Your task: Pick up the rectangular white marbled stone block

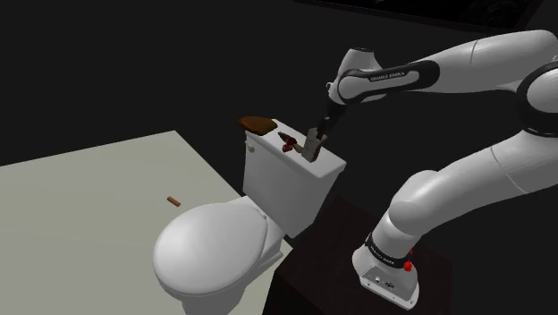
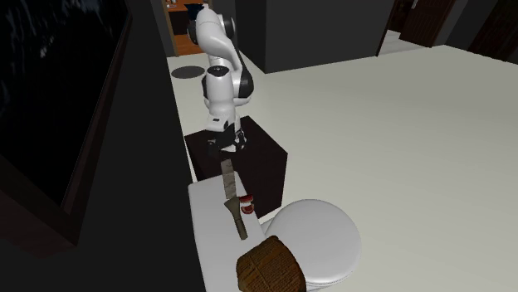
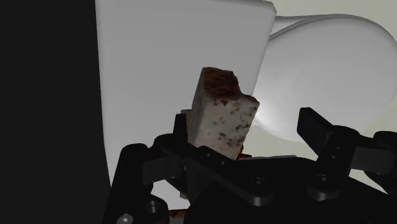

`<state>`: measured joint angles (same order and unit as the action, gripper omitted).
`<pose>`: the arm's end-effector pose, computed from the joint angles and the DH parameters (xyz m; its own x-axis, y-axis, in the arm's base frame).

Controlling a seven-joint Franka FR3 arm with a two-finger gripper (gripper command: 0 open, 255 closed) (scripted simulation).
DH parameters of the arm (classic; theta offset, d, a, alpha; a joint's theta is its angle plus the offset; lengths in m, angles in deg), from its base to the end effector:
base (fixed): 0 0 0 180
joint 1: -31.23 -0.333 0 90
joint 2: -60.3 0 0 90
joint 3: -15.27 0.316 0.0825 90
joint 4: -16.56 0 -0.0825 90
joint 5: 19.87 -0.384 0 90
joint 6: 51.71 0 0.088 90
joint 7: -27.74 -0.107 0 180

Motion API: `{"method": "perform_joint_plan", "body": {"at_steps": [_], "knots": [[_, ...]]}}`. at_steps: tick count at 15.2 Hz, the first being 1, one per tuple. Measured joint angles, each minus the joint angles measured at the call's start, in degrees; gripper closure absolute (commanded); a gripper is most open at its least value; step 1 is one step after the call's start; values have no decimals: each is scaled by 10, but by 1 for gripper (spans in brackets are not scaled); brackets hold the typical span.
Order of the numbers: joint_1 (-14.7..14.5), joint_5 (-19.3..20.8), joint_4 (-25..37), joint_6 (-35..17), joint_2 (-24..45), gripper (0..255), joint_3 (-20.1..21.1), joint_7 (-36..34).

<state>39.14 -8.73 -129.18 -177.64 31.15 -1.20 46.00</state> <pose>0.3657 -0.1758 0.4511 0.9910 0.0253 0.1312 0.0149 -0.9967 0.0792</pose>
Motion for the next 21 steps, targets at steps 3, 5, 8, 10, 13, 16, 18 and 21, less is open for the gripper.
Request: {"method": "perform_joint_plan", "body": {"at_steps": [3,5,8,10,13,16,18,21], "knots": [[2,5,-3,-29,23,0,-9,6],[3,7,-14,-48,31,0,-13,8],[4,8,-28,-73,42,0,-17,8],[4,9,-34,-83,45,255,-18,7],[4,9,-36,-86,46,255,-18,7],[4,9,-36,-87,46,255,-17,6],[4,9,-37,-87,45,255,-17,6],[4,9,-34,-84,45,255,-18,8]]}}
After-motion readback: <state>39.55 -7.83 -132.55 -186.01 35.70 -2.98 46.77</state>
